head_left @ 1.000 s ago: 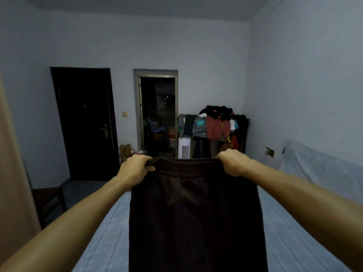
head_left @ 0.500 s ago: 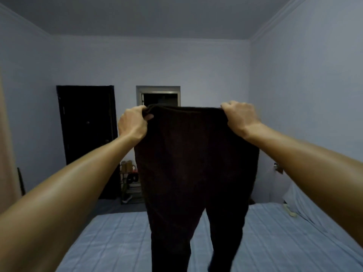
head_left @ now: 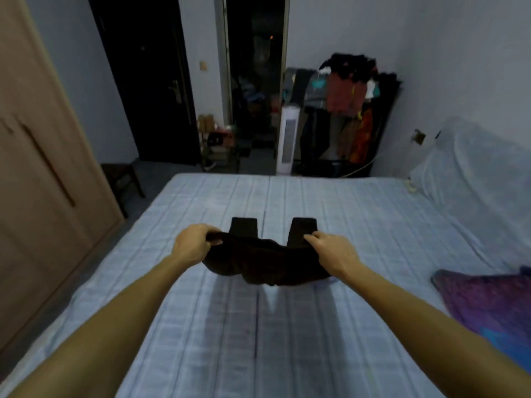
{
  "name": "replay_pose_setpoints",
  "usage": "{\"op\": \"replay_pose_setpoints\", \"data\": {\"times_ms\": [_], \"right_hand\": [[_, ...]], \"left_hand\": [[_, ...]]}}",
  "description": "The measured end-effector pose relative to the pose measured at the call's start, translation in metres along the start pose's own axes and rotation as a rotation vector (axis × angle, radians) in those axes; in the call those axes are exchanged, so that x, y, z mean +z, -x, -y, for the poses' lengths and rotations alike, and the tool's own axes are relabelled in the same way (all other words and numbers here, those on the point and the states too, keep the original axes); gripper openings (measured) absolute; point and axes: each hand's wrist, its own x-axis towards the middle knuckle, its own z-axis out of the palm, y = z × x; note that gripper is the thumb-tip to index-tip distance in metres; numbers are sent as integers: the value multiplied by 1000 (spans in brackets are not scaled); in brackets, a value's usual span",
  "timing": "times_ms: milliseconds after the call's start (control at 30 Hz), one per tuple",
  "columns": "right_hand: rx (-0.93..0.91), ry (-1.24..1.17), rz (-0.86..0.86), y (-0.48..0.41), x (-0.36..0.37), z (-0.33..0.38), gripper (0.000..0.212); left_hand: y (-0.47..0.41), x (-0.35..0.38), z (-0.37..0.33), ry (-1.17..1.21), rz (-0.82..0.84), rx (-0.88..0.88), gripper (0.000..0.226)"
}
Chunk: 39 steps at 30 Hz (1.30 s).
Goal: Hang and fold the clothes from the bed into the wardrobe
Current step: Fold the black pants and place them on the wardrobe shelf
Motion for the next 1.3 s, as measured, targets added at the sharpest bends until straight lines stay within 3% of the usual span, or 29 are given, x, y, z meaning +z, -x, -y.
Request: {"op": "replay_pose_setpoints", "data": {"times_ms": [200,500,700,867,1033,1167,1300], "right_hand": [[-9,-85,226,107,84,50,56],[100,-147,288,219,118,117,59],[102,-132,365,292,158,184,62],[113,-156,456,333,211,212,66],[74,-256,683,344,270,219,63],[275,-504,586,336,318,205,53],[692,-630,347,330,369,198,49]], "left_hand": [[120,82,32,-143,276,-54,28],[231,111,66,-157,305,80,26],[307,143,116,-228,409,145,27],[349,188,145,-362,592,178,36],[348,237,149,-403,851,160,40],[326,286,142,-357,892,121,44],[307,342,129,-306,795,197,55]]}}
